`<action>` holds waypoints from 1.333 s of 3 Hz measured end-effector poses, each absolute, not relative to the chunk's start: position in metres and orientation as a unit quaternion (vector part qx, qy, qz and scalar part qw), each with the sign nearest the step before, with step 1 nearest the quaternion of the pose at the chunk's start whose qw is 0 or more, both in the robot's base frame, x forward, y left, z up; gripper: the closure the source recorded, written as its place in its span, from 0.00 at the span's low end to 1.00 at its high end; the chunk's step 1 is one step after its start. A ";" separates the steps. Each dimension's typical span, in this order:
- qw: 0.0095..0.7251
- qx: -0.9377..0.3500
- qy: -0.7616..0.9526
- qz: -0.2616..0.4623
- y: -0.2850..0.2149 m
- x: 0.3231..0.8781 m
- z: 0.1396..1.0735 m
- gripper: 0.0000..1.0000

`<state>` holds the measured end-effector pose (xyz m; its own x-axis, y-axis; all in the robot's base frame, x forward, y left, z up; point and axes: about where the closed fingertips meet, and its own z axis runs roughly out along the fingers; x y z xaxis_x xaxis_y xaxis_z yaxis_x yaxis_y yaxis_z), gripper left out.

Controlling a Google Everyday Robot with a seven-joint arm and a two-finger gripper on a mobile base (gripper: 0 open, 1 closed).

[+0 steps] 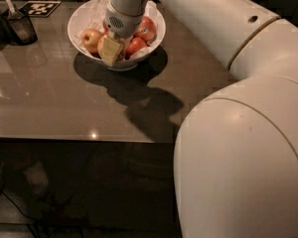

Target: Pick apple from white bowl

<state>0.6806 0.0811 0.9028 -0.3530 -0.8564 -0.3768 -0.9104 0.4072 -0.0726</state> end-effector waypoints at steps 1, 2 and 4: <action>0.181 -0.539 0.819 0.075 0.081 0.681 0.903 0.79; 0.181 -0.539 0.819 0.075 0.081 0.681 0.903 0.99; 0.210 -0.557 0.800 0.076 0.079 0.678 0.955 1.00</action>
Offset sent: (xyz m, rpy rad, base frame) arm 0.0000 0.0000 0.0000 0.0000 0.0000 0.0000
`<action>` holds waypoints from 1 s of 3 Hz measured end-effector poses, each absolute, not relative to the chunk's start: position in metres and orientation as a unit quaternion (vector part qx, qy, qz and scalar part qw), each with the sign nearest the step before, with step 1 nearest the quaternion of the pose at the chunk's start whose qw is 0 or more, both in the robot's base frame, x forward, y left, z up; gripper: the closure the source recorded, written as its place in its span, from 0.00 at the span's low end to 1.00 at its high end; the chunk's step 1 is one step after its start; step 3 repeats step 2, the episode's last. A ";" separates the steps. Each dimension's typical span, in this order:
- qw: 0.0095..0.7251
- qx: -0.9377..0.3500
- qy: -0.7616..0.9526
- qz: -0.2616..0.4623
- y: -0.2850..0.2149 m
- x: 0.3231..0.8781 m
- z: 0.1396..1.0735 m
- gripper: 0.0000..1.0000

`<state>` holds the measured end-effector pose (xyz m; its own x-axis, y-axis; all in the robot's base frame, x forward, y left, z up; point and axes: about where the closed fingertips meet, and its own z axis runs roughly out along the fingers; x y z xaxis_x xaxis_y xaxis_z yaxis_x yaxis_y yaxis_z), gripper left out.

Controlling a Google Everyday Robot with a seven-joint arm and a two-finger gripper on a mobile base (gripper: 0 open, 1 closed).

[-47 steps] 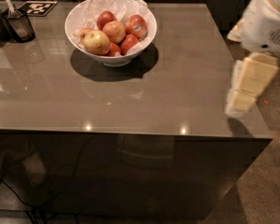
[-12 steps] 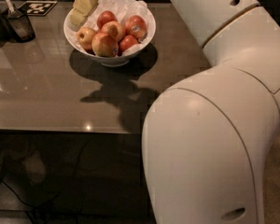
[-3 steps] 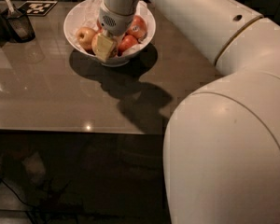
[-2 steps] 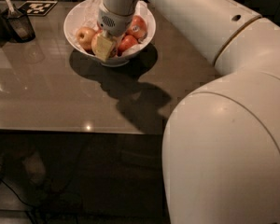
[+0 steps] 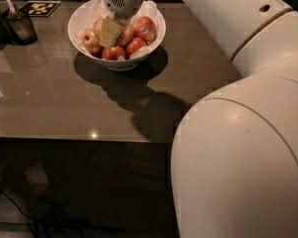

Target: Pick apple from white bowl

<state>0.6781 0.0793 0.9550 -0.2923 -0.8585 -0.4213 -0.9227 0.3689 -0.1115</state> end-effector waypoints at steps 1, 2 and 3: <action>0.226 -0.560 0.793 0.080 0.074 0.678 0.988 1.00; 0.257 -0.563 0.782 0.076 0.069 0.672 1.023 1.00; 0.257 -0.563 0.782 0.076 0.069 0.672 1.023 1.00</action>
Offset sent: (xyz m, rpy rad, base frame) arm -0.0172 -0.0248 0.1251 0.0835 -0.1590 0.0350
